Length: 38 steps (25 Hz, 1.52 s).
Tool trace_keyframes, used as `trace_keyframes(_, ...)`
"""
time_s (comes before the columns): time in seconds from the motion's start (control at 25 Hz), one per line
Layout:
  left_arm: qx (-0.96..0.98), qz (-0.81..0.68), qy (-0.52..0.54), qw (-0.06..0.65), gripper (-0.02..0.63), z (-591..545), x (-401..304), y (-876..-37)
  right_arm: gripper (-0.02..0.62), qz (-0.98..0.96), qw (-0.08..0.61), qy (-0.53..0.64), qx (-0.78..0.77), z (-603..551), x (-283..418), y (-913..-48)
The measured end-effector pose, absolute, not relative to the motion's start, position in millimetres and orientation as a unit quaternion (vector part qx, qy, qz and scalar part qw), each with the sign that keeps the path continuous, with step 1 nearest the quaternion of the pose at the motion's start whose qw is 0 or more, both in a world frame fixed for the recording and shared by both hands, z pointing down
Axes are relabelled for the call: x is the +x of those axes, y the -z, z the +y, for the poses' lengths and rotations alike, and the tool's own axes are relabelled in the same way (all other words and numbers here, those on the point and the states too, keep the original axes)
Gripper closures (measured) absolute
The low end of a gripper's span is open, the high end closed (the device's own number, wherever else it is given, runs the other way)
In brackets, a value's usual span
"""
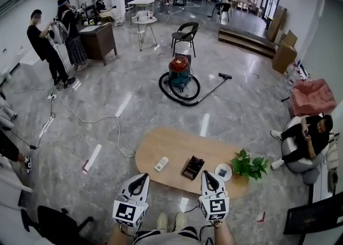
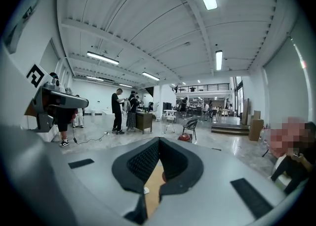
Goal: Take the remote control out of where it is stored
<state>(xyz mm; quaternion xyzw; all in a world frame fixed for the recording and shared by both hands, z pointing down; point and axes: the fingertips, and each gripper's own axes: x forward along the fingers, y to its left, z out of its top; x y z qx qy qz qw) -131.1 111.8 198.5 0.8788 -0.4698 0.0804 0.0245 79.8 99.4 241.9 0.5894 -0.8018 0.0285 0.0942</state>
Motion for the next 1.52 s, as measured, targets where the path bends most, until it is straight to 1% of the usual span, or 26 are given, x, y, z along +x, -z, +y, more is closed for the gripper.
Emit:
trace_keyframes(0.24,0.88,-0.468,-0.076,0.03,0.601,114.2,-125.7,-194.0,0.588,-0.802,0.107,-0.017,0.588,108.2,84.2,-240.1)
trace_keyframes(1.08,0.875,-0.476,-0.078,0.033,0.6,121.5,-81.4,-198.6,0.588,-0.8,0.1,-0.037,0.59,119.1,136.5,-252.8)
trace_keyframes(1.52,0.865,-0.493,-0.085,0.033,0.6,109.7,-58.8,-217.2,0.588,-0.816,0.104,-0.042,0.568,99.0,155.8,-281.5)
